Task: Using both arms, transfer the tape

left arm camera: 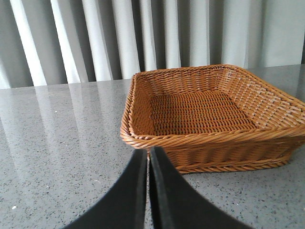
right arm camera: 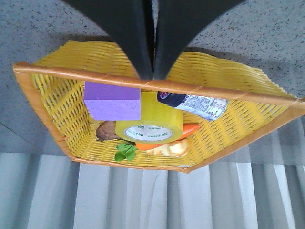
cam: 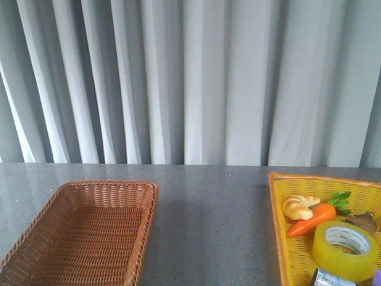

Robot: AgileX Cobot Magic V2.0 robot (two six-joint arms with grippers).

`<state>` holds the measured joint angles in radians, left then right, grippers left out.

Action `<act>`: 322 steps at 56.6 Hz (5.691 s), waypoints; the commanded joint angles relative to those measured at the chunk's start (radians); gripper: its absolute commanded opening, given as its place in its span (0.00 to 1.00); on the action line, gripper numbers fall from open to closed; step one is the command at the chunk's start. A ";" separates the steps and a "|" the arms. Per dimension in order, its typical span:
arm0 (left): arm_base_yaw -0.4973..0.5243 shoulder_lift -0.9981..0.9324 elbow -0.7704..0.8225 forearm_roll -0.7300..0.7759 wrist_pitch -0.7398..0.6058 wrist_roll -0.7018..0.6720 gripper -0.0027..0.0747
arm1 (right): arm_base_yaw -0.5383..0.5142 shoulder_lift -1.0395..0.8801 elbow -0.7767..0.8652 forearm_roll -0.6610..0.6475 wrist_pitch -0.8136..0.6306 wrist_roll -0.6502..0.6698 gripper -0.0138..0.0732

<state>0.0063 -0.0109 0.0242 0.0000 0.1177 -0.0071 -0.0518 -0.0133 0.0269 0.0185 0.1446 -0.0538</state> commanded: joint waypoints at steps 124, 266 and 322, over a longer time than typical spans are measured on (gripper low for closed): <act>0.000 0.826 -1.074 -0.007 0.026 -0.114 0.03 | 0.108 0.955 -1.115 -0.659 0.117 0.566 0.15; -0.030 1.151 -1.076 -0.084 0.157 -0.136 0.68 | -0.025 1.730 -1.593 -0.213 0.813 0.194 0.80; -0.030 1.192 -1.076 -0.083 0.208 -0.128 0.68 | -0.025 1.883 -1.593 -0.270 0.724 0.115 0.16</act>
<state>-0.0160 1.1981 -1.0183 -0.0742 0.3812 -0.1360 -0.0751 1.9181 -1.5345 -0.2302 0.9155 0.0657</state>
